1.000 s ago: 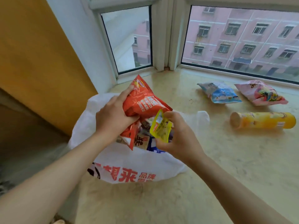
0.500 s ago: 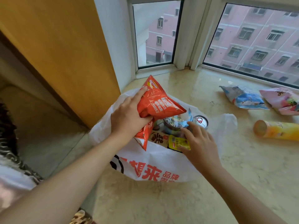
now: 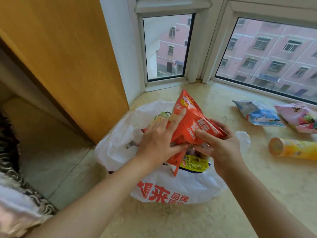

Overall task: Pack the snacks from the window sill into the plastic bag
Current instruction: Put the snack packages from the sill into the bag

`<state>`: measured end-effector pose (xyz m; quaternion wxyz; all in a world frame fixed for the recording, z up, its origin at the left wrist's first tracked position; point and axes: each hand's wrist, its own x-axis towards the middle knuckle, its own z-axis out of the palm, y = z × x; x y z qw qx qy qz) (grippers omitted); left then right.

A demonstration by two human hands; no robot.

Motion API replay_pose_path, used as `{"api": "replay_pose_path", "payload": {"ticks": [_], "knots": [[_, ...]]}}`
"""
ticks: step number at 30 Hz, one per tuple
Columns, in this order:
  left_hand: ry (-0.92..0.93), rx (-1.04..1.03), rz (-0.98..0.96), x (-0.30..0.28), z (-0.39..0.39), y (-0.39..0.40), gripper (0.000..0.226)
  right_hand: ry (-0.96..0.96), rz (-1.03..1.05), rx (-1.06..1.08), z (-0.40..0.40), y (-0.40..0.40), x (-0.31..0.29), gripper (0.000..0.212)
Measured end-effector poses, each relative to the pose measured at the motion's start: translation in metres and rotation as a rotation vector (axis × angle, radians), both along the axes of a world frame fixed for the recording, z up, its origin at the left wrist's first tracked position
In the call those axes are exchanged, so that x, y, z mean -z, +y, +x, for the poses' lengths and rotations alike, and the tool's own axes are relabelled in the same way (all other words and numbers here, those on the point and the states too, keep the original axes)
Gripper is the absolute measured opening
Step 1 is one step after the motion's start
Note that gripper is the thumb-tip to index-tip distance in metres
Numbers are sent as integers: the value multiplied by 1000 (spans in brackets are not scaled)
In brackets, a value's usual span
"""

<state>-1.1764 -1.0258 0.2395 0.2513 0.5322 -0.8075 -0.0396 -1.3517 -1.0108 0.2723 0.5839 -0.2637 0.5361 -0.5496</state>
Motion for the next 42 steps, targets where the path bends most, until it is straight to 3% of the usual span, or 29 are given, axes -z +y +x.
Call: {"api": "replay_pose_path", "payload": {"ticks": [3,6,10,15,18,22,28,30,32,35,36,42], "knots": [[-229,124,-16,6,16,-2,94,-22,6,86,3,1,7,28],[-408,140,-62,10,45,-6,88,-33,26,159,7,0,16,16],[-786,25,-174,13,80,-21,96,-76,33,293,8,1,21,21],[-1247,-154,-157,11,96,-29,109,-151,22,366,17,5,18,22],[-1355,-121,-200,2,99,-35,99,-179,10,379,27,7,16,22],[-1348,-95,-121,-15,107,-43,83,-205,13,399,36,10,17,25],[-1481,-88,-102,-33,126,-43,96,-274,35,439,51,3,10,23],[-1446,-91,-113,-37,131,-43,99,-275,48,432,59,1,8,21],[-1266,-120,-186,-46,132,-45,91,-269,56,428,69,-1,8,21],[-820,-122,-293,-58,134,-44,27,-267,46,426,83,-3,5,22],[-663,-124,-317,-61,134,-42,15,-268,45,432,87,-4,4,23],[138,-292,-35,-73,117,-23,21,-298,29,423,110,-9,-7,23]]}}
